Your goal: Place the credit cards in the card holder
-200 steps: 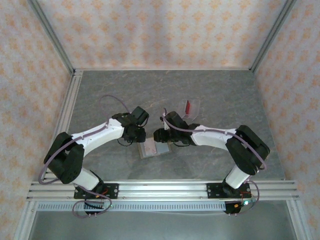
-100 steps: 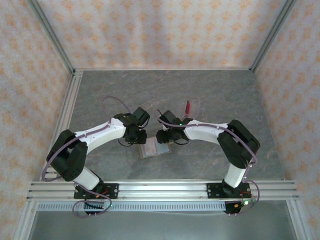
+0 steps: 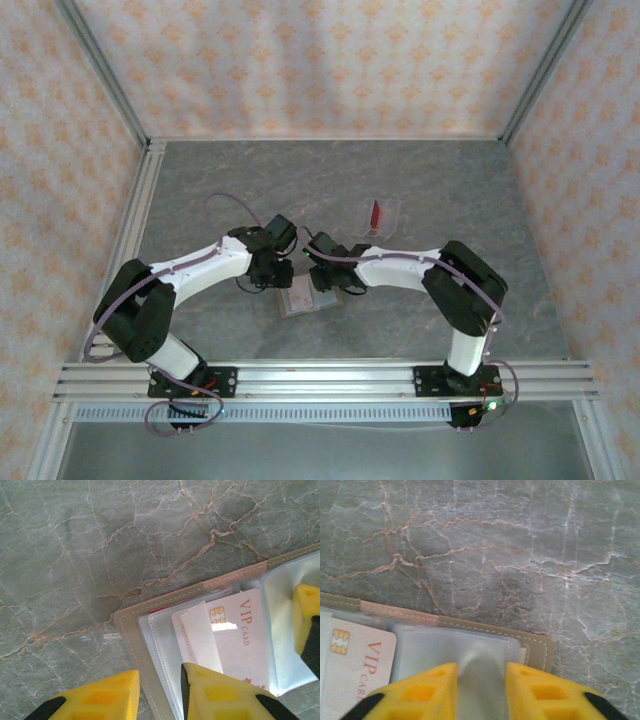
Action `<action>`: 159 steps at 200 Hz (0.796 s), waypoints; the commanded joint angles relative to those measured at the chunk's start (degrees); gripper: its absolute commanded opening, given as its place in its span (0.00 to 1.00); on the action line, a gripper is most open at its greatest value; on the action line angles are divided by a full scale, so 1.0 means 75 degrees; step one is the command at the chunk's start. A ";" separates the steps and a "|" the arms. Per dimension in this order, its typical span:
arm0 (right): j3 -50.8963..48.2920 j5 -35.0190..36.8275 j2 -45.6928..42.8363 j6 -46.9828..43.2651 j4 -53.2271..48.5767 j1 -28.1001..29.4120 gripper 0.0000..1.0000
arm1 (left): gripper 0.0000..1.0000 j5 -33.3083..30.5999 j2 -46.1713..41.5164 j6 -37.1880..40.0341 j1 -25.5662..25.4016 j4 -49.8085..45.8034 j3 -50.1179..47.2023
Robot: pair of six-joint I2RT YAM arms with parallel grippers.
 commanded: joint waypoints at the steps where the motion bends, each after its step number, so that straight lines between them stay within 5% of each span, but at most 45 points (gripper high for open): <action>1: -0.0171 0.0569 0.0478 0.0170 -0.0655 0.0261 0.21 | 0.29 -0.0191 -0.0049 0.0040 -0.0020 -0.0152 -0.0047; 51: -0.0270 0.0600 0.0058 0.0243 -0.0503 0.0260 0.00 | 0.29 -0.0181 -0.0097 -0.0009 -0.0031 -0.0076 -0.0250; 159: 0.0337 -0.0806 -0.0638 0.0346 -0.0498 0.0222 0.00 | 0.29 0.0184 0.0657 -0.0511 -0.0499 0.0907 -0.0772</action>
